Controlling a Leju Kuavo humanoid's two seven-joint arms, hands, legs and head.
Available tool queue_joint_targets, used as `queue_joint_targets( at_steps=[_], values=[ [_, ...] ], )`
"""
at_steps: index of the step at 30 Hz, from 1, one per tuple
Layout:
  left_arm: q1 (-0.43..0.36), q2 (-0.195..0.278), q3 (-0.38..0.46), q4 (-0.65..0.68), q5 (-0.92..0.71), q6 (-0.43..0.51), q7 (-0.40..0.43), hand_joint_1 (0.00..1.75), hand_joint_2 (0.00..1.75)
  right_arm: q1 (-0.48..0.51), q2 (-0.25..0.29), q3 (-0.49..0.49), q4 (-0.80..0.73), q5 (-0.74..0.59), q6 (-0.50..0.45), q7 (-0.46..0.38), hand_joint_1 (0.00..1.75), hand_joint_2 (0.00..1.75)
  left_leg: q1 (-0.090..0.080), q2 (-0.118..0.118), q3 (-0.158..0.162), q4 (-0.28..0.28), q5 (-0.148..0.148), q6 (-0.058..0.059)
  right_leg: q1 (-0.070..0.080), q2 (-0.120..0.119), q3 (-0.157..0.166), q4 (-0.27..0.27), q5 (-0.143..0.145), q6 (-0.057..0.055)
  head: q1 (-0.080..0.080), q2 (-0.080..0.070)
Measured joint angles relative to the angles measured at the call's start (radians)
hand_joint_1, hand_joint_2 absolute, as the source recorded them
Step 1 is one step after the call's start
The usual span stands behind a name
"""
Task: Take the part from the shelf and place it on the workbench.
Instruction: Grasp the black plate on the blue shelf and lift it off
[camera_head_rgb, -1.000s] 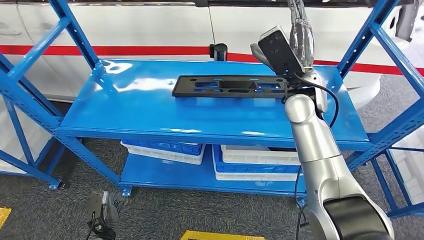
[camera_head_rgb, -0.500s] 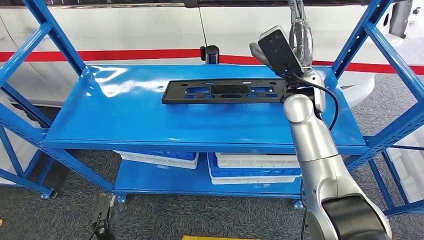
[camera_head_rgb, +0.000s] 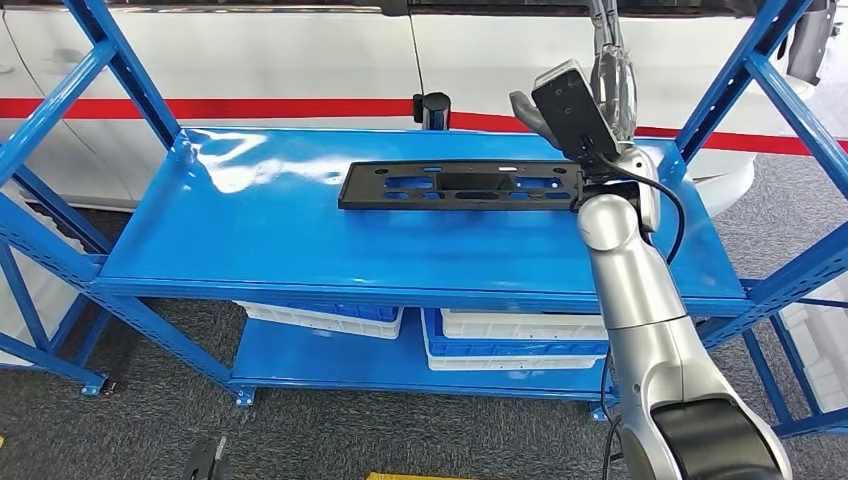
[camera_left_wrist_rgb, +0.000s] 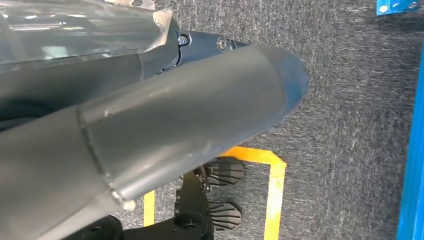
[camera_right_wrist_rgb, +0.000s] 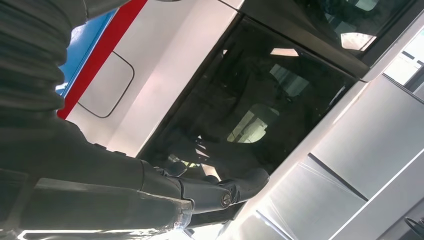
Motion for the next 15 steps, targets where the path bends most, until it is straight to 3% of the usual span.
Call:
queue_joint_targets(
  at_steps=[9, 15],
  values=[
    [0.074, 0.0, 0.055, 0.023, 0.079, 0.067, 0.158, 0.0, 0.0, 0.026, -0.009, 0.044, -0.027, 0.004, 0.023, -0.002, 0.0, 1.75, 0.003, 0.004, 0.001, 0.0, -0.001, -0.001, -0.004, 0.001, 0.001, 0.0, -0.001, 0.002, 0.0, 0.0],
    [0.118, -0.002, 0.074, 0.031, 0.065, 0.084, 0.177, 0.0, 0.0, 0.107, 0.007, 0.215, -0.08, 0.219, 0.059, 0.049, 0.0, 1.75, 0.007, 0.004, 0.001, 0.0, -0.003, -0.003, -0.001, 0.001, 0.001, 0.0, -0.003, 0.003, 0.0, 0.0]
  ],
)
